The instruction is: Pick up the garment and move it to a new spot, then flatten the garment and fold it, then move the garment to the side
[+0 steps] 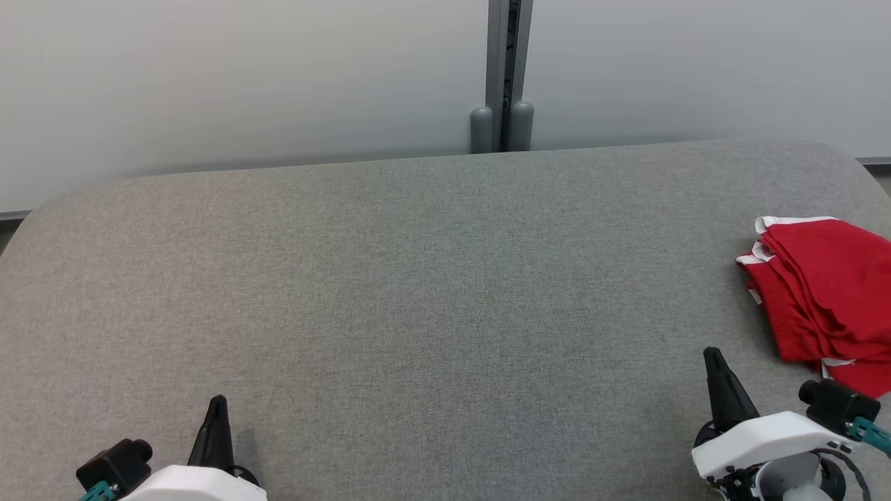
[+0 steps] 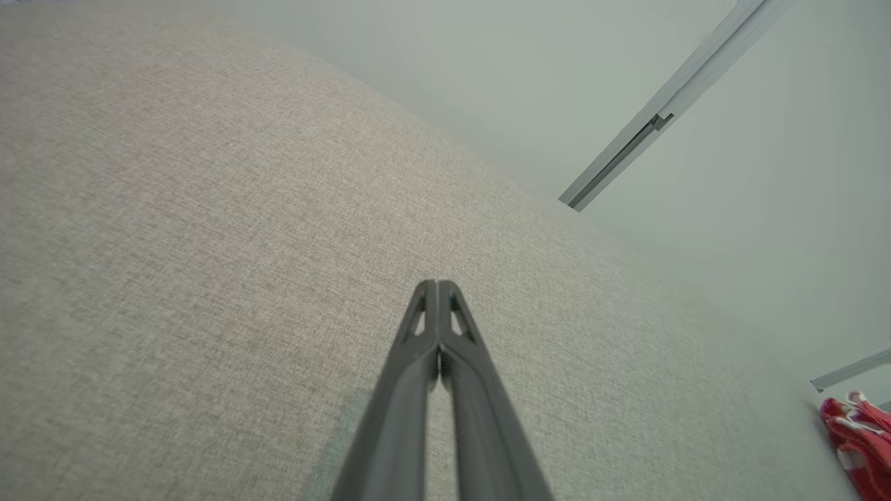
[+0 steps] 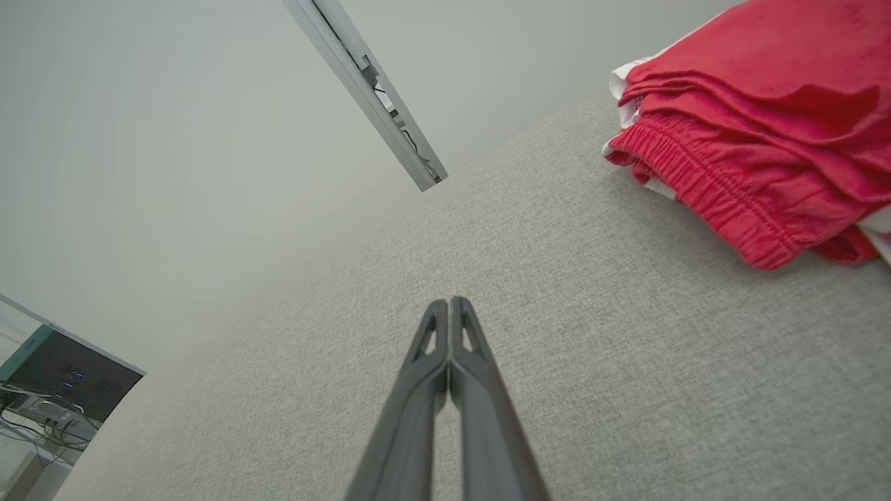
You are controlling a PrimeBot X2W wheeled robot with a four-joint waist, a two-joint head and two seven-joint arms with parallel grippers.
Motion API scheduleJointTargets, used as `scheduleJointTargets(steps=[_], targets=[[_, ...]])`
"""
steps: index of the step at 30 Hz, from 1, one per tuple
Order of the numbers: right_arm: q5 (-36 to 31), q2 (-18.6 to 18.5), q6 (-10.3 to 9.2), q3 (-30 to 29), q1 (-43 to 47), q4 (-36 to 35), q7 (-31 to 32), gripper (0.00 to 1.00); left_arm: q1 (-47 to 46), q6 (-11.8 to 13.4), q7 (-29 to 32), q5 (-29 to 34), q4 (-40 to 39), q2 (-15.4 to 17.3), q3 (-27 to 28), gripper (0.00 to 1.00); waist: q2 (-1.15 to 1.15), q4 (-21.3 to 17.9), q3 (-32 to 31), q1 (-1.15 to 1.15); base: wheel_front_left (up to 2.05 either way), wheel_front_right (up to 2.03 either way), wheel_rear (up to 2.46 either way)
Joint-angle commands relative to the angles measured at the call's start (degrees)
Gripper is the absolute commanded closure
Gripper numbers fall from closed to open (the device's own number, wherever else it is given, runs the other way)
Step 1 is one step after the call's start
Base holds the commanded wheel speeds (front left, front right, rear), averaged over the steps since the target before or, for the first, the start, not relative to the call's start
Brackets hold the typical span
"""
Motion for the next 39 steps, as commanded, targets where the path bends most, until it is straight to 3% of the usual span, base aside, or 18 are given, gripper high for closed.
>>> scheduleJointTargets(steps=[1,39], targets=[[2.04,-0.46,0.00,-0.56,-0.37,-1.37,0.51,1.00,-1.53,-0.52,0.34,-1.99,-1.18,0.42,0.49,1.00,0.00,0.02,-0.02,0.00,0.00,0.00,0.00],[28.84,-0.76,0.01,-4.44,0.93,-7.02,7.56,1.00,-3.41,-3.25,7.35,-28.36,-5.51,0.65,2.91,1.00,0.00,0.65,-0.63,0.00,0.00,0.00,0.00]])
